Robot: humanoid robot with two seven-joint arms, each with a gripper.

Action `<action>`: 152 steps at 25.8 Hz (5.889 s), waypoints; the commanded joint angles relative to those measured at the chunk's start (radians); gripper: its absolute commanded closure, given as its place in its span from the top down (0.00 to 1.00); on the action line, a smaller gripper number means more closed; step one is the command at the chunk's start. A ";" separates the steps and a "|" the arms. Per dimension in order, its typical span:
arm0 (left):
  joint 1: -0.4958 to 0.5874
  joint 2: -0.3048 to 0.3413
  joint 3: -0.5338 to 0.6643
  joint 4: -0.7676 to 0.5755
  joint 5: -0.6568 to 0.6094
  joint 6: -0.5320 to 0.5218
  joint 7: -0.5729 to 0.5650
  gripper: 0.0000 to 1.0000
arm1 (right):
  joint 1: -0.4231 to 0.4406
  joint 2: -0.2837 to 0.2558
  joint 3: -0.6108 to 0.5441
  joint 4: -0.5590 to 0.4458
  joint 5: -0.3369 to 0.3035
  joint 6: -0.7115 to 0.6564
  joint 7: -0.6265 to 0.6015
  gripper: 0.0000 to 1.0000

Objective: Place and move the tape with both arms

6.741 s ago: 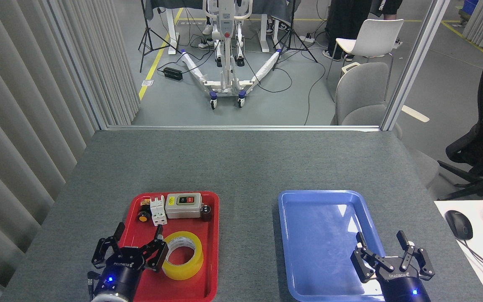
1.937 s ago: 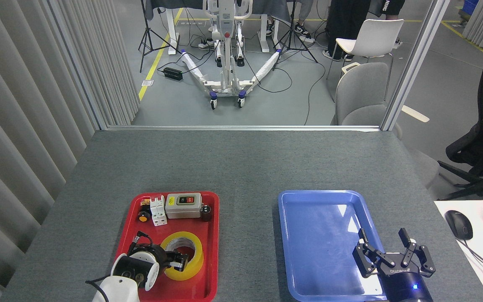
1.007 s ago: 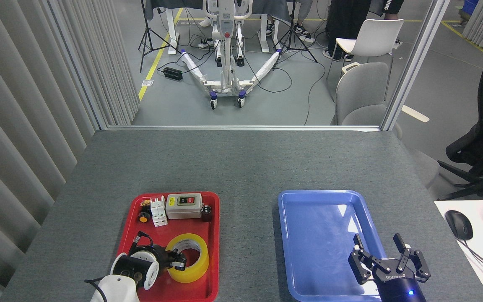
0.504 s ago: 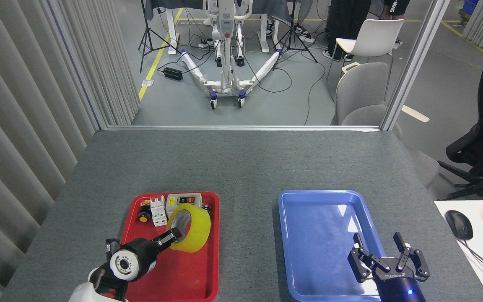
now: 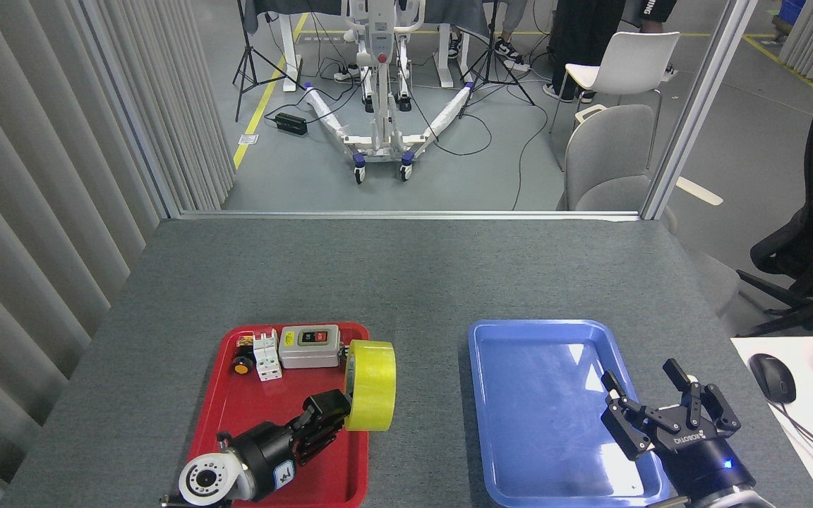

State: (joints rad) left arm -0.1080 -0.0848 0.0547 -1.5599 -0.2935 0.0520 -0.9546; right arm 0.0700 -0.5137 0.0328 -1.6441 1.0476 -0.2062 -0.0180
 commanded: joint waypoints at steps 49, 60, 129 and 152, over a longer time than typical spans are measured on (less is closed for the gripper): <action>0.045 -0.027 0.057 0.023 0.200 -0.227 -0.300 0.00 | -0.409 0.049 0.627 0.159 -0.250 -0.384 0.044 0.72; 0.036 -0.027 0.074 0.055 0.197 -0.244 -0.303 0.00 | -0.411 0.055 0.627 0.211 -0.242 -0.391 0.046 0.45; 0.044 -0.041 0.340 -0.055 -1.127 -0.389 0.731 1.00 | -0.315 0.067 -0.040 0.288 -0.199 -0.070 0.767 0.21; 0.090 -0.032 -0.087 -0.068 -1.357 -0.061 0.881 1.00 | -0.496 0.029 0.191 0.533 -0.184 0.183 0.925 0.22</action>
State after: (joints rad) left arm -0.0122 -0.1193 -0.0272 -1.6341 -1.6483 -0.0241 -0.1609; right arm -0.4038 -0.4906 0.2096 -1.1453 0.8647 -0.0305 0.9112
